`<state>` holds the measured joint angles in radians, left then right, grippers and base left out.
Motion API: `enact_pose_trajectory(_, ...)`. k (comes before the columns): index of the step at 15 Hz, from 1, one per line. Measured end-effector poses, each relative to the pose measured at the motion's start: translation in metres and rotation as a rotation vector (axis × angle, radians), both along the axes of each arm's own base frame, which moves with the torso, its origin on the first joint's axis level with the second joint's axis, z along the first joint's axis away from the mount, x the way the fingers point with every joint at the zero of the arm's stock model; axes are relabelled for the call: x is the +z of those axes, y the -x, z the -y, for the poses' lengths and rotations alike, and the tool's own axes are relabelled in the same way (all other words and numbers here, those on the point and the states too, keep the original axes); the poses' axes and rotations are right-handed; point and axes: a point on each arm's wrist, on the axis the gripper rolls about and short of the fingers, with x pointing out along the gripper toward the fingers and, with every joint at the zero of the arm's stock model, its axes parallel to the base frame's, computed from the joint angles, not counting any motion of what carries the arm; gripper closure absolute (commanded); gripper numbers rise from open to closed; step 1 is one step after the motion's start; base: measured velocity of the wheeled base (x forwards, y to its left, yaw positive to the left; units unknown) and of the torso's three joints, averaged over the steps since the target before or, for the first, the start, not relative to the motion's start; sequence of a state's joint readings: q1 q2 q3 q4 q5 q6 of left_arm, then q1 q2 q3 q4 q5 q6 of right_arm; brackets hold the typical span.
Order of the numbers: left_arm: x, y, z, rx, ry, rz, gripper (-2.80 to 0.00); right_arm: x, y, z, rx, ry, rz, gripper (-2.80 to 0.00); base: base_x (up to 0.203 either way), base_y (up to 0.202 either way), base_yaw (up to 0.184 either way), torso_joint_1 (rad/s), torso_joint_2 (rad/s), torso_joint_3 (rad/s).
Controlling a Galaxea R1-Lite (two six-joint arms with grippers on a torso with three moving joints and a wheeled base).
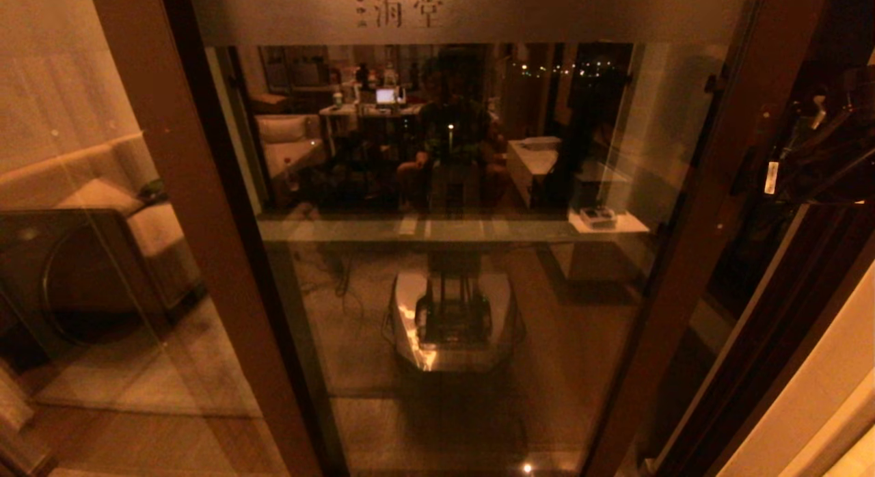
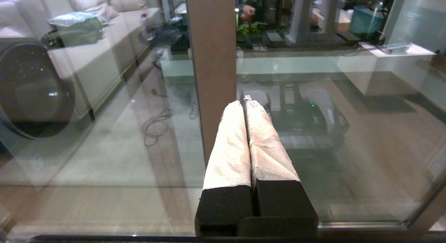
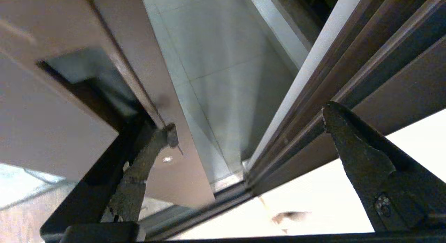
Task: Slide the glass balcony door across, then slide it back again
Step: Close the slid door
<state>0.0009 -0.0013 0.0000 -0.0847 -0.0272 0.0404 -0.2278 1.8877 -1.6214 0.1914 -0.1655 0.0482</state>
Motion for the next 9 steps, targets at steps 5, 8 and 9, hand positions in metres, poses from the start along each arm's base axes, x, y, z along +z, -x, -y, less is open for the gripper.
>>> enact_pose_trajectory(5,0.0,0.0,0.0,0.0,0.0,0.0,0.0,-0.007,0.0,0.014,-0.003,0.061,0.049,-2.8,0.0,0.0,0.0,0.0,0.0,0.0)
enact_pose_trajectory(8,0.0,0.0,0.0,-0.001,0.0,0.0,0.0,-0.01,0.002,0.023,-0.018,0.071,0.049,-2.8,0.0,0.0,0.0,0.0,0.0,0.0)
enact_pose_trajectory(9,0.0,0.0,0.0,-0.001,0.0,0.0,0.0,-0.01,0.003,0.025,-0.023,0.073,0.048,-2.8,0.0,0.0,0.0,0.0,0.0,0.0)
